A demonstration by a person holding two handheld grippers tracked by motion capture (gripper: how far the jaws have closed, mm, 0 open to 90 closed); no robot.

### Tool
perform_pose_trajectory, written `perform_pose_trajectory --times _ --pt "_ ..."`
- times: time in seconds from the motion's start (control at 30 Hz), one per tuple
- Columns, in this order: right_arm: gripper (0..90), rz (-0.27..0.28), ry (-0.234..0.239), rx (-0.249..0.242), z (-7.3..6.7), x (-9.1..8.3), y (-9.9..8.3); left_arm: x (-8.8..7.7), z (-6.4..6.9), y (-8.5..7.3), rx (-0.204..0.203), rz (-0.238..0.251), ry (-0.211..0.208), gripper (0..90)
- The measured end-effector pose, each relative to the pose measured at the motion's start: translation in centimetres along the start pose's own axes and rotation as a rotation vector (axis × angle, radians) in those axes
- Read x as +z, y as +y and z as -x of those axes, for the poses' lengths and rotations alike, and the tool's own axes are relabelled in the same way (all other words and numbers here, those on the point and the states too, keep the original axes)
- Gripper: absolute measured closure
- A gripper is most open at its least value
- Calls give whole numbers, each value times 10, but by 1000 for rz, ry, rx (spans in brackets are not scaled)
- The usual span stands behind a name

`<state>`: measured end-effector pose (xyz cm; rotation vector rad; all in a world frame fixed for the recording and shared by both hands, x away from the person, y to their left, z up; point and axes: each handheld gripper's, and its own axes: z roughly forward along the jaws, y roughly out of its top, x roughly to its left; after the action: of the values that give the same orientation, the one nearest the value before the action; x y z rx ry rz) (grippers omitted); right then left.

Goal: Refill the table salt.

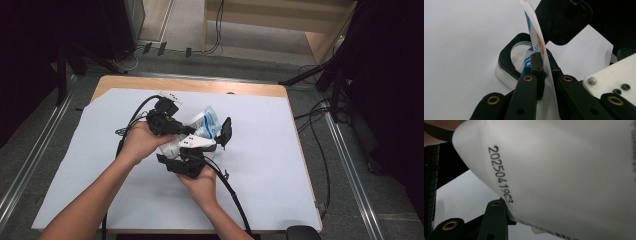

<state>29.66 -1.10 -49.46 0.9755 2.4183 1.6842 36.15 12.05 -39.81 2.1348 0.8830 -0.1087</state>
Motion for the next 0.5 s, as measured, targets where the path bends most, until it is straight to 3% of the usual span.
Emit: perform_pose_trajectory --times 0.5 --pt "600 7 -15 9 1 0 0 0 0 0 -1 14 0 899"
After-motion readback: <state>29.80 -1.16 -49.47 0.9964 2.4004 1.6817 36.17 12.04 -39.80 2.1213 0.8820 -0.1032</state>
